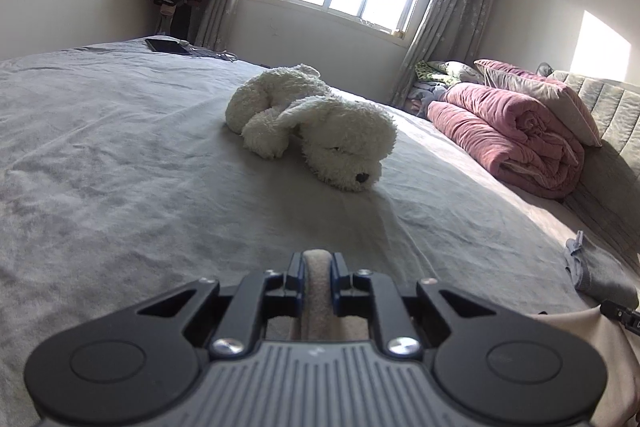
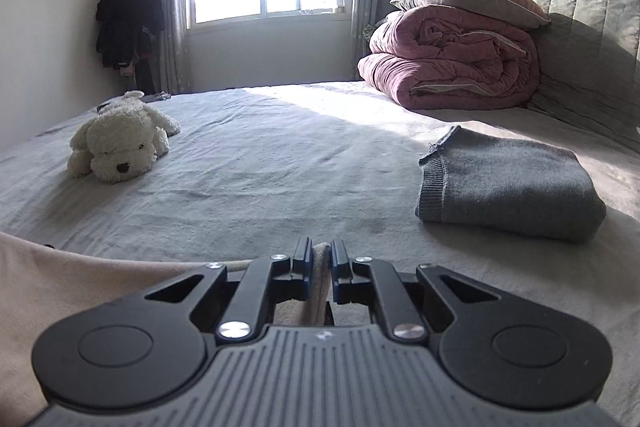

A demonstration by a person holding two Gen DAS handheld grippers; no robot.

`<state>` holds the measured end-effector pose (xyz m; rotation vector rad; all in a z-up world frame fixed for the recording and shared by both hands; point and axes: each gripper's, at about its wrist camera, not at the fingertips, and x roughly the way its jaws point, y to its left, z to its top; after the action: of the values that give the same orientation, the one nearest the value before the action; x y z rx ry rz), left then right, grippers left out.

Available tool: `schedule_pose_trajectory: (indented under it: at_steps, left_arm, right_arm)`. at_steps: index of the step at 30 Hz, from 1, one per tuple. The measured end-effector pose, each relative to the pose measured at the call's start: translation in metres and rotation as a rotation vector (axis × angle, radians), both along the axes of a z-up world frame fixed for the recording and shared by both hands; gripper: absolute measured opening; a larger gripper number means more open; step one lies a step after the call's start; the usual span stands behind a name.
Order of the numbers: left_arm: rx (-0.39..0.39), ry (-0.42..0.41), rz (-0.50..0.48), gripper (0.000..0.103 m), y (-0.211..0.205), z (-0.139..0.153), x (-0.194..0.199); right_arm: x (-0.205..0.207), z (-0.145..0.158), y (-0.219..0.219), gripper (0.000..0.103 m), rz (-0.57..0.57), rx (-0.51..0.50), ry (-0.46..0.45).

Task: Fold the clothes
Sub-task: 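Lift the beige fabric with both grippers and fold it across the bundle, then open both grippers and release the beige fold onto the bundle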

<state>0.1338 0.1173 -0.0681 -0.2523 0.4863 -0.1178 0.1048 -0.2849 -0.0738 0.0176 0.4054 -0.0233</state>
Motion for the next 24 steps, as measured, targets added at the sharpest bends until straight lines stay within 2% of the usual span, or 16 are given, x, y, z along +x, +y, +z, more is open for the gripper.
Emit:
schedule_pose_trajectory:
  at_steps: [3,5,9,11,12,13,14,18,21,24]
  left_arm:
    - [0.044,0.074,0.002,0.013,-0.004,-0.014,0.009]
    - [0.045,0.099,0.005,0.013,-0.004,-0.019,0.011]
    - [0.037,0.119,0.003,0.021,-0.003,-0.02,0.011]
    - [0.026,0.122,0.008,0.032,-0.001,-0.016,0.008]
    - [0.036,0.117,0.025,0.045,-0.002,-0.013,0.005]
    - [0.05,0.11,0.044,0.055,-0.002,-0.008,0.002]
    - [0.066,0.099,0.059,0.059,-0.003,-0.003,-0.001]
    - [0.128,0.058,0.091,0.071,-0.01,0.021,-0.012]
    - [0.138,0.03,0.026,0.084,-0.028,0.03,-0.019]
    - [0.146,0.001,-0.047,0.093,-0.047,0.038,-0.026]
  right_arm:
    - [0.011,-0.014,0.004,0.009,0.001,-0.048,0.077]
    - [0.015,-0.018,0.003,0.009,-0.004,-0.045,0.11]
    - [0.011,-0.016,0.008,0.01,-0.018,-0.08,0.105]
    - [0.008,-0.014,0.012,0.023,-0.029,-0.104,0.092]
    - [0.006,-0.013,0.013,0.029,-0.035,-0.116,0.085]
    - [0.003,-0.01,0.014,0.041,-0.048,-0.129,0.079]
    - [0.001,-0.007,0.016,0.046,-0.061,-0.142,0.074]
    - [-0.008,0.008,0.021,0.053,-0.078,-0.141,0.056]
    - [-0.016,0.019,0.033,0.056,-0.064,-0.135,0.025]
    - [-0.021,0.027,0.049,0.057,-0.006,-0.1,0.012]
